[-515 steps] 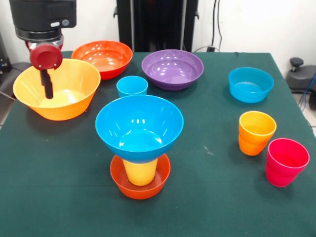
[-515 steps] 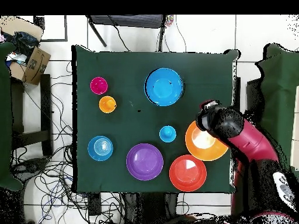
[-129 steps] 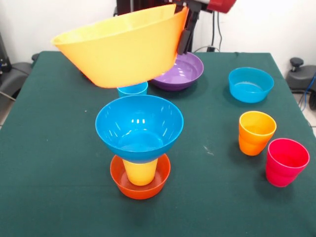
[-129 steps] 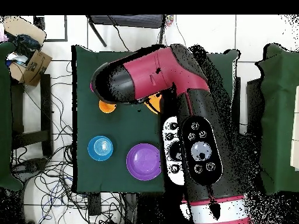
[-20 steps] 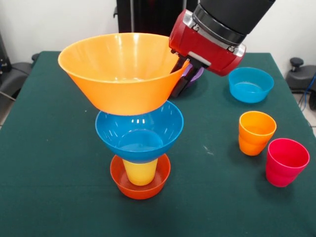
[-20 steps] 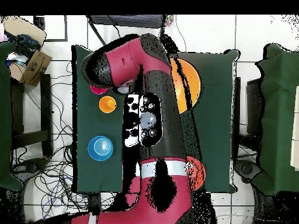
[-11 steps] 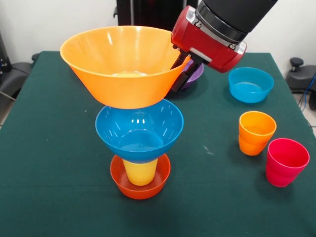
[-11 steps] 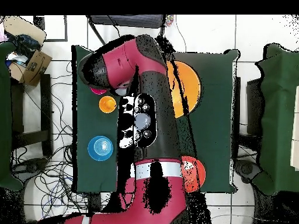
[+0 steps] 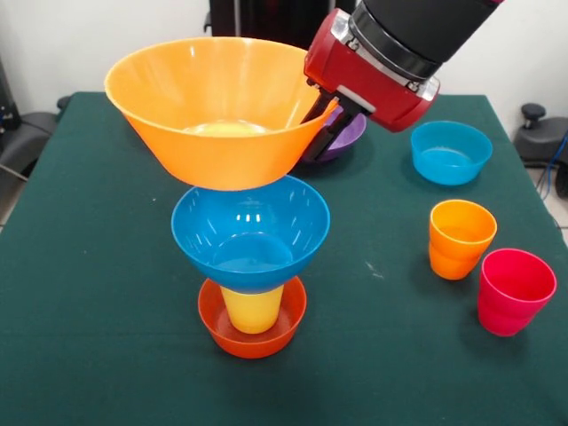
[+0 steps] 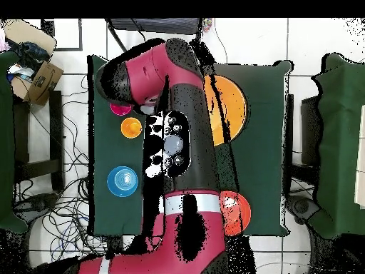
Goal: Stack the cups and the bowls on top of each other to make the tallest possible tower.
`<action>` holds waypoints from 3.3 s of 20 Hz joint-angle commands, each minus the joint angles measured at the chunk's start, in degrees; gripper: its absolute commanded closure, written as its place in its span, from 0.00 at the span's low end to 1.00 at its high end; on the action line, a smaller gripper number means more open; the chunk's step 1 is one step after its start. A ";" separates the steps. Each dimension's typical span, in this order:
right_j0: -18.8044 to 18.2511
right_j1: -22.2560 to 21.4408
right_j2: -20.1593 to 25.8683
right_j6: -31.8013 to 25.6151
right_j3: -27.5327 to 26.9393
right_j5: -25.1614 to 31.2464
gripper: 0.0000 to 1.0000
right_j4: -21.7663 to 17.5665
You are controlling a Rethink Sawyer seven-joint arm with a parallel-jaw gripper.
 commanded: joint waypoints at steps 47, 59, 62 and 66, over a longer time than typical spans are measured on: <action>4.78 12.52 1.58 -9.68 -20.90 14.27 1.00 2.18; 4.32 12.38 1.36 -10.87 -20.03 13.06 1.00 2.52; 4.18 12.39 1.28 -11.00 -20.00 13.08 1.00 2.58; 3.91 12.36 1.23 -11.06 -19.85 13.05 1.00 2.76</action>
